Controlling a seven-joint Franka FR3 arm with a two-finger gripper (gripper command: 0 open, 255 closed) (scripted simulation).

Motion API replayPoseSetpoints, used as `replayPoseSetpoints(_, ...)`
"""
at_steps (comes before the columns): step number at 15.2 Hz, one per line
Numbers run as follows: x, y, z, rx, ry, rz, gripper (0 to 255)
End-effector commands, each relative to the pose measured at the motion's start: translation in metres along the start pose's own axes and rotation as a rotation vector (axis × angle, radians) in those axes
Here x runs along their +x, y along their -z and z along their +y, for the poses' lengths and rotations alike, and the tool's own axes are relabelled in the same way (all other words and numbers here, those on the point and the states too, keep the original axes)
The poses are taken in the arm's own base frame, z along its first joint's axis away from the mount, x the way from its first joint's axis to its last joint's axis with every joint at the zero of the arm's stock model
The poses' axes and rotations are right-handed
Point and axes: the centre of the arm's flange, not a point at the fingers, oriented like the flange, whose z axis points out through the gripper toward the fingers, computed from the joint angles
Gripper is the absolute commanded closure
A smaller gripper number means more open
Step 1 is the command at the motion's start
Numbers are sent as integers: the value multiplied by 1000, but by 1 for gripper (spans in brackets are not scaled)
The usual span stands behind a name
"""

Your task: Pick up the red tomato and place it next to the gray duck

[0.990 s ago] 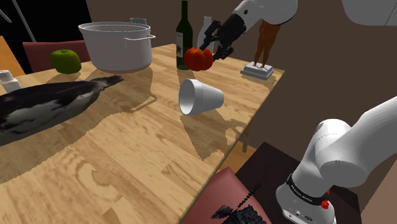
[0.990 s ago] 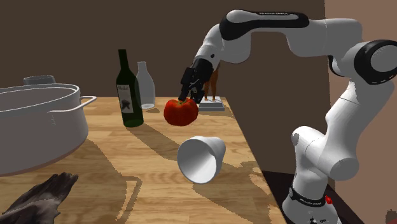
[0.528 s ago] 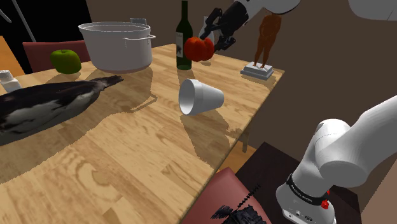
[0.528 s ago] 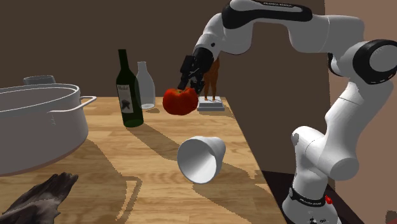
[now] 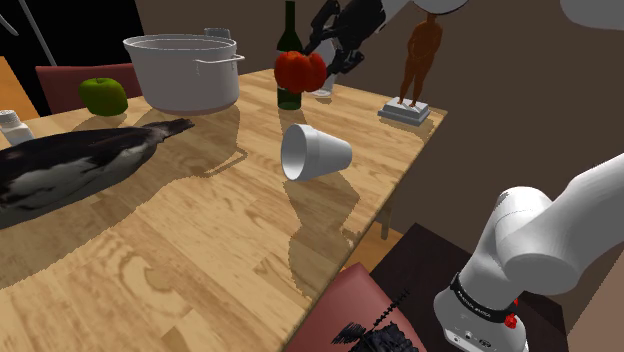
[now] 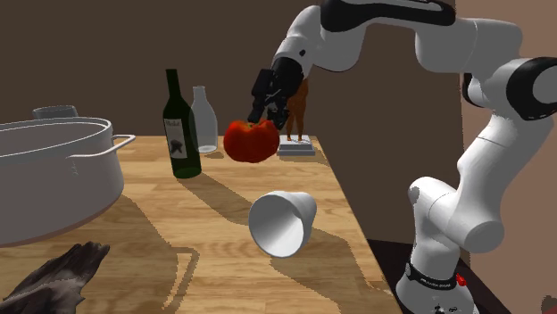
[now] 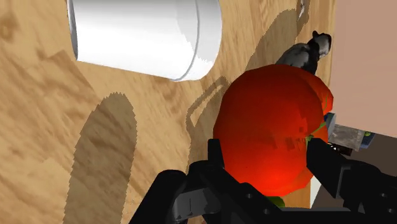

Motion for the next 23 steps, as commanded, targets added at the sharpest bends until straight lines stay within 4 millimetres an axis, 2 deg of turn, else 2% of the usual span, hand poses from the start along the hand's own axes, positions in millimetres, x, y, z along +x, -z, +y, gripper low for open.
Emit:
replayPoseSetpoints(1, -16, -18, -14, 0, -1, 1, 255)
replayPoseSetpoints(20, -153, -170, -159, 0, -1, 1, 255)
replayPoseSetpoints(21, -145, -164, -150, -1, 0, 0, 255)
replayPoseSetpoints(22, -145, -164, -150, -1, 0, 0, 0)
replayPoseSetpoints(23, -138, -173, -140, 1, 25, -28, 0)
